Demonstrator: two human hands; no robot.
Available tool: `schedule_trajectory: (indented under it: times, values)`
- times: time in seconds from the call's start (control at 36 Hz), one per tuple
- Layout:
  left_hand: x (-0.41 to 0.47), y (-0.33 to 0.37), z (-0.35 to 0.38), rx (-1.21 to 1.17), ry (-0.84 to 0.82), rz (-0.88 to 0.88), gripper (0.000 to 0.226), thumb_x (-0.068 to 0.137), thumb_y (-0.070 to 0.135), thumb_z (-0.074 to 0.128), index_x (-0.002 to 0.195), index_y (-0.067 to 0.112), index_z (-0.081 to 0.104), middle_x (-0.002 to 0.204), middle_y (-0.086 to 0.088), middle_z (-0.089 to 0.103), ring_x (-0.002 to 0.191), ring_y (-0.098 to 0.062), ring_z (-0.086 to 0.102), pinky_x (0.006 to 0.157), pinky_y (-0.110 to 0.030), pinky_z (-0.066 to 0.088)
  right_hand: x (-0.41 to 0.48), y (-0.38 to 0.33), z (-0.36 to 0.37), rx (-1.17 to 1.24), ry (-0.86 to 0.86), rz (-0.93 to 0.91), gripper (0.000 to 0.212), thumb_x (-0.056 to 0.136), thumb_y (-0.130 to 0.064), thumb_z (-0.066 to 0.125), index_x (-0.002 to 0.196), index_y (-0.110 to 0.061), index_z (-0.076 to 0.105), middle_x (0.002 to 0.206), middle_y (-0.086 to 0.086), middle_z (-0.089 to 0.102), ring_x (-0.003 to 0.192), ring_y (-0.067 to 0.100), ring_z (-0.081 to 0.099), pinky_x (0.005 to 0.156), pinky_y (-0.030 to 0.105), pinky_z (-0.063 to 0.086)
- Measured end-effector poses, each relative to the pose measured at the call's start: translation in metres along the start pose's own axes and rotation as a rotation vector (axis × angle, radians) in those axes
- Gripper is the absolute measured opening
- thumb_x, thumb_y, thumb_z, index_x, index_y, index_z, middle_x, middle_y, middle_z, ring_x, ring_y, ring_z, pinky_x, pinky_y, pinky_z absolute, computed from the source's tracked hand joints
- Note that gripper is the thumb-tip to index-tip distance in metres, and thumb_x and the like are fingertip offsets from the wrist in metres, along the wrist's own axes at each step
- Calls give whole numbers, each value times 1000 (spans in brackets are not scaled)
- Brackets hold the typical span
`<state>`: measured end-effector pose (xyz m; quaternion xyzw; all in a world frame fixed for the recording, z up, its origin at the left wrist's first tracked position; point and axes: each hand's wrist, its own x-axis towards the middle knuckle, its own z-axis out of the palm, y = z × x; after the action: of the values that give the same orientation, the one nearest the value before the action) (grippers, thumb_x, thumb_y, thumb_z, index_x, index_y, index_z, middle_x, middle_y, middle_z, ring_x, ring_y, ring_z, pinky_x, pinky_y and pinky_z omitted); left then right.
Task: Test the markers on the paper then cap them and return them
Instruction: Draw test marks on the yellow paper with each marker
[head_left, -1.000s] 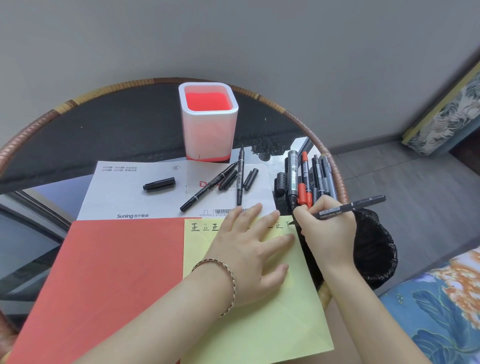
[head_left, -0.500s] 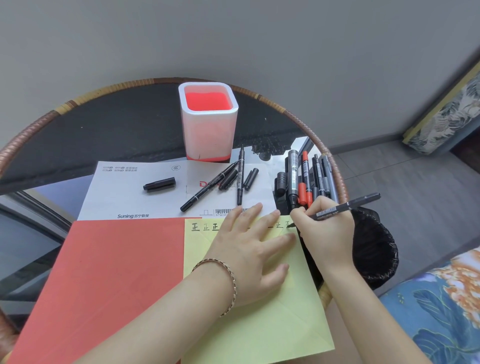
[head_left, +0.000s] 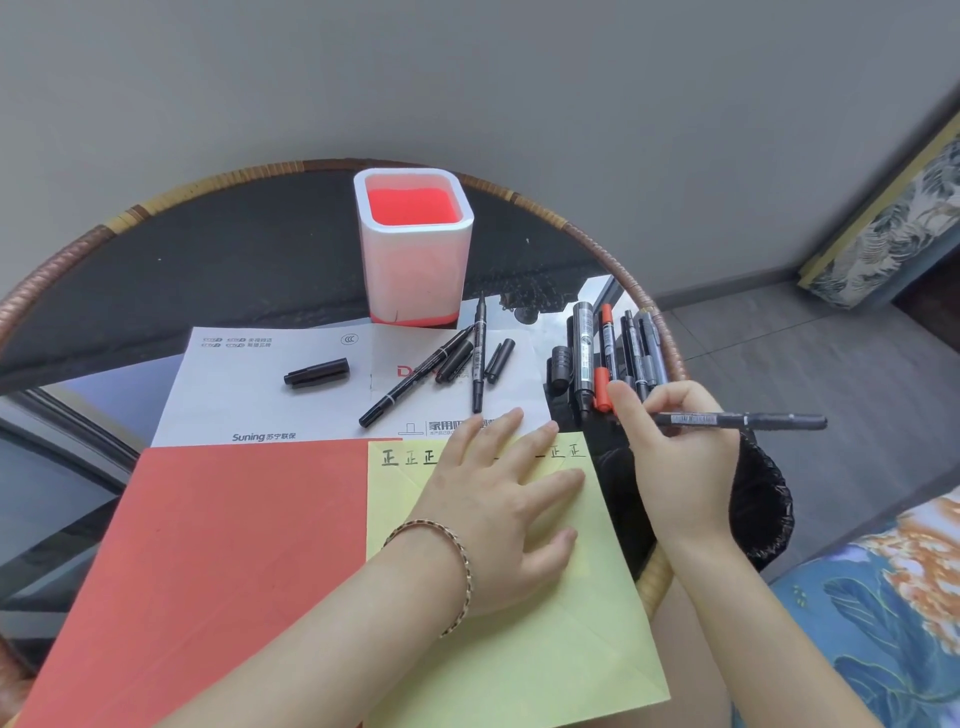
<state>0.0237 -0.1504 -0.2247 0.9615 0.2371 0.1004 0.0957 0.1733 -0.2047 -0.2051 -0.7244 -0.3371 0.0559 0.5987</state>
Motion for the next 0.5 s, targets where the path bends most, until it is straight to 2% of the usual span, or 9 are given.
schedule_trajectory:
  times: [0.06, 0.11, 0.19, 0.25, 0.31, 0.36, 0.44, 0.5]
  values:
    - [0, 0, 0, -14, 6, 5, 41, 74, 51, 40, 102, 34, 65, 123, -6, 61, 117, -34, 54, 97, -43, 23, 5, -7, -4, 6, -86, -9, 18, 81, -29, 67, 68, -26, 55, 62, -13, 63, 59, 2, 58, 61, 13, 44]
    - [0, -1, 0, -19, 3, 6, 40, 73, 50, 41, 100, 34, 66, 122, -8, 62, 117, -34, 54, 97, -43, 23, 15, -12, -7, -30, -193, -17, 5, 86, -36, 55, 85, -34, 59, 79, -15, 67, 76, -1, 62, 70, 15, 47]
    - [-1, -1, 1, -12, -7, 7, 40, 74, 50, 41, 100, 33, 66, 121, -9, 62, 117, -33, 55, 97, -45, 23, 31, -20, -6, -167, -305, -86, 29, 87, -34, 37, 107, -29, 57, 97, -10, 64, 94, 2, 58, 78, 12, 42]
    - [-1, -2, 2, -13, -2, 8, 40, 74, 50, 40, 100, 33, 66, 120, -9, 62, 117, -33, 55, 98, -45, 24, 40, -27, -1, -297, -343, -217, 17, 89, -26, 41, 101, -23, 54, 91, 0, 61, 89, 15, 56, 73, 16, 40]
    - [-1, -2, 2, -1, 3, 5, 41, 74, 50, 40, 100, 34, 66, 120, -8, 63, 116, -32, 56, 102, -44, 33, 48, -30, 6, -430, -392, -356, 5, 90, -18, 49, 94, -18, 52, 83, 3, 58, 81, 19, 53, 69, 23, 40]
    - [-2, -1, 2, 14, 6, 0, 41, 73, 51, 39, 100, 35, 66, 119, -6, 64, 115, -31, 57, 100, -47, 40, 55, -29, 16, -591, -456, -505, 9, 88, -12, 55, 96, -11, 58, 85, 4, 59, 83, 21, 53, 72, 28, 40]
    - [-1, -1, 2, -16, 18, 4, 41, 73, 50, 41, 100, 34, 67, 120, -8, 63, 116, -32, 56, 100, -44, 28, 62, -19, 34, -784, -521, -653, 25, 74, 7, 62, 94, -8, 65, 85, 11, 66, 82, 33, 58, 69, 35, 41]
    - [-1, -2, 3, -21, 25, 8, 41, 72, 49, 42, 100, 33, 67, 120, -8, 63, 115, -32, 56, 98, -43, 24, 61, -16, 43, -854, -556, -668, 42, 68, 16, 56, 101, -9, 65, 90, 12, 65, 88, 35, 57, 72, 35, 36]
